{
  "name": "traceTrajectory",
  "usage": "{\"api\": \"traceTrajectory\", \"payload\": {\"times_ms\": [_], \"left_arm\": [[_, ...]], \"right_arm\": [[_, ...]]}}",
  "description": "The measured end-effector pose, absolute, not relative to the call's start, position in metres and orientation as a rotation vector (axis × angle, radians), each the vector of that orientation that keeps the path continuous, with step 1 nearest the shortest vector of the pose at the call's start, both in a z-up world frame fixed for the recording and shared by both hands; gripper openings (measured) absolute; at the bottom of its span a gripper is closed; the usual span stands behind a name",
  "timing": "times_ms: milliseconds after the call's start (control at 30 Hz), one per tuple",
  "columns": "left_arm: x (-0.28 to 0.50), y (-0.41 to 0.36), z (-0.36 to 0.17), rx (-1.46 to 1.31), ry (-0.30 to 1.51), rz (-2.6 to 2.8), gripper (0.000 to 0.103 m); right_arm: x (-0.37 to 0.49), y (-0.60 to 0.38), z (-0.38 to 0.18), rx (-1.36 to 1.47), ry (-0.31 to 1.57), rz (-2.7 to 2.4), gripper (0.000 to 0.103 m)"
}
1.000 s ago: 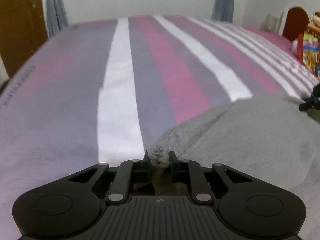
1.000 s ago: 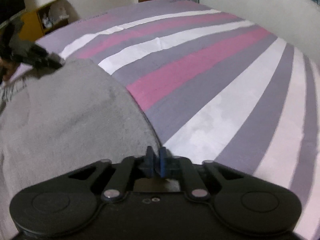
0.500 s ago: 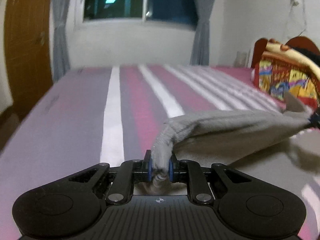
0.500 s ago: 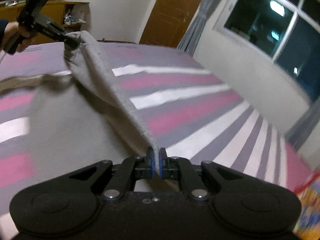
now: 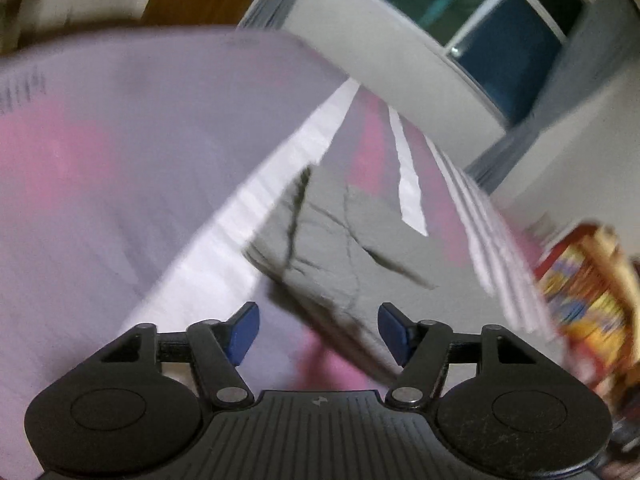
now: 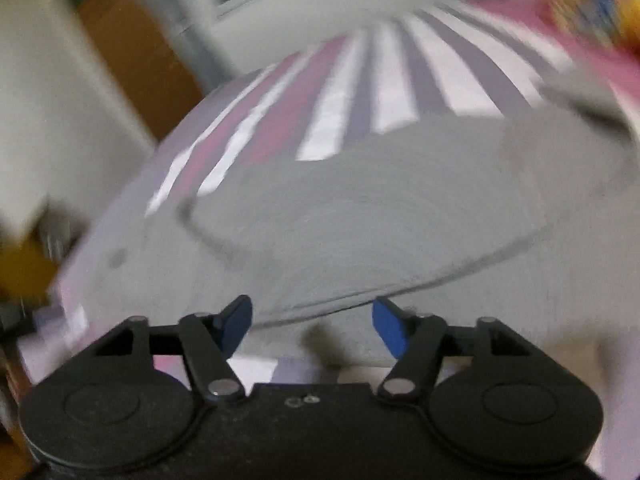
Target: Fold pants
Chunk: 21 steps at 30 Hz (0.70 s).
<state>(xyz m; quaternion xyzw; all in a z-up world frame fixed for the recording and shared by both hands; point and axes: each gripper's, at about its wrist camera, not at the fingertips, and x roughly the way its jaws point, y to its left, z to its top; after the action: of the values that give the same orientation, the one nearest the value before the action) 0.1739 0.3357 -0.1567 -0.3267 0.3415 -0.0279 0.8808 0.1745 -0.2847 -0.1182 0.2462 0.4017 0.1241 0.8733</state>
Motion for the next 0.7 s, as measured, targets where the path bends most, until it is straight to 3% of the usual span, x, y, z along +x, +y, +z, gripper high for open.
{"api": "traceTrajectory", "payload": {"times_ms": [133, 200, 267, 300, 333, 400, 700], "left_arm": [[0.193, 0.316, -0.185, -0.751, 0.775, -0.054, 0.064], [0.198, 0.313, -0.189, -0.769, 0.783, -0.065, 0.057], [0.213, 0.308, -0.191, -0.775, 0.79, -0.059, 0.054], [0.215, 0.306, -0.191, -0.774, 0.791, -0.057, 0.049], [0.221, 0.305, -0.192, -0.781, 0.792, -0.061, 0.035], [0.221, 0.301, -0.187, -0.785, 0.789, -0.042, 0.033], [0.243, 0.294, -0.128, -0.691, 0.686, -0.077, 0.025]], "right_arm": [[0.176, -0.299, -0.147, 0.751, 0.873, 0.215, 0.057], [0.18, -0.307, -0.155, 0.814, 0.866, 0.199, 0.055], [0.185, -0.313, -0.162, 0.857, 0.859, 0.17, 0.048], [0.19, -0.314, -0.165, 0.87, 0.863, 0.159, 0.037], [0.195, -0.315, -0.167, 0.876, 0.87, 0.148, 0.021], [0.2, -0.313, -0.172, 0.877, 0.883, 0.132, 0.01], [0.188, -0.306, -0.139, 0.747, 0.776, 0.199, 0.006]]}}
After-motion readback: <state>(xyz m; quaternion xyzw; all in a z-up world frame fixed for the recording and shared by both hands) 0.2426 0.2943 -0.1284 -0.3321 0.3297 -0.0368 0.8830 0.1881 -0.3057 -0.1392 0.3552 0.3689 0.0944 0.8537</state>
